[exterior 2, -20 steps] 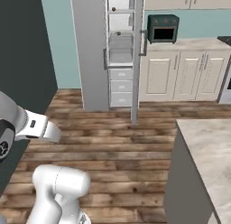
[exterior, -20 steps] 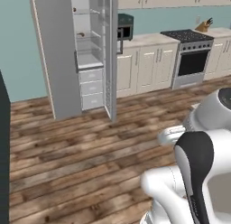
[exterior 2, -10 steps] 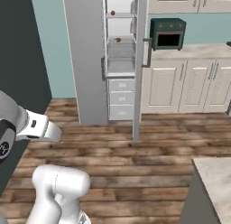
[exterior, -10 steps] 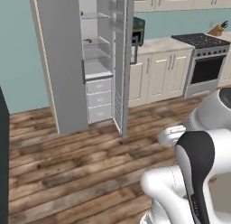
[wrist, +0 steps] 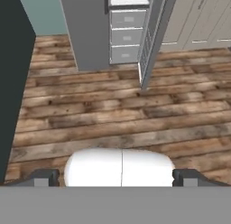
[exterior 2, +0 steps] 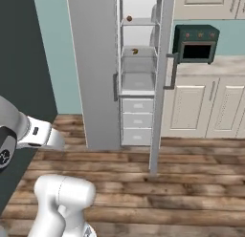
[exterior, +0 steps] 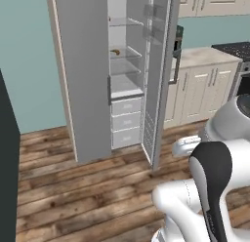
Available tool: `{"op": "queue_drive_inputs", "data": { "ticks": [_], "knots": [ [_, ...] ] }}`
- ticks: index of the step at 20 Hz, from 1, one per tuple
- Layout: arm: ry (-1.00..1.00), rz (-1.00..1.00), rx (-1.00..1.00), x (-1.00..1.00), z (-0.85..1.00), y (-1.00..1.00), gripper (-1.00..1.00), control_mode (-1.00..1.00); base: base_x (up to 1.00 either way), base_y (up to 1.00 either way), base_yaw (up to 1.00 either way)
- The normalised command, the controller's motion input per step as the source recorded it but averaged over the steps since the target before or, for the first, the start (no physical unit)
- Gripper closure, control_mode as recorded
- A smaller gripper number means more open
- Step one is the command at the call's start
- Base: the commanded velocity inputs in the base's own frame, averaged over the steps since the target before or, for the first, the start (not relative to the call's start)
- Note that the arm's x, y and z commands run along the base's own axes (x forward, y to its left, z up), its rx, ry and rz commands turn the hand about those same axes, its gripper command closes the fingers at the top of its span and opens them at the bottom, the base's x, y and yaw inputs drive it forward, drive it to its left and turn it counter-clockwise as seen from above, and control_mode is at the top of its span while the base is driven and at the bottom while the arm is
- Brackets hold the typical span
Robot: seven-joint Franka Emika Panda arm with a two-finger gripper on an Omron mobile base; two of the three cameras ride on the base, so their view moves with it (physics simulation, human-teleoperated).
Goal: Pick up the banana and mango from the fridge and place one fruit on each plate on the dining counter.
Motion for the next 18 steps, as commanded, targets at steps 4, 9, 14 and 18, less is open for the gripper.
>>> {"op": "queue_drive_inputs", "data": {
  "ticks": [4, 9, 14, 18],
  "knots": [
    [0.0, 0.0, 0.0, 0.0, 0.0, 0.0, -1.0, 1.0, 1.0, 0.0, 0.19],
    [0.0, 0.0, 0.0, 0.0, 0.0, 0.0, -1.0, 1.0, 0.82, 0.02, -0.01],
    [0.0, 0.0, 0.0, 0.0, 0.0, 0.0, -1.0, 1.0, 0.61, 0.0, -0.13],
    [0.0, 0.0, 0.0, 0.0, 0.0, 0.0, -1.0, 1.0, 0.76, 0.0, -0.22]
  ]
}}
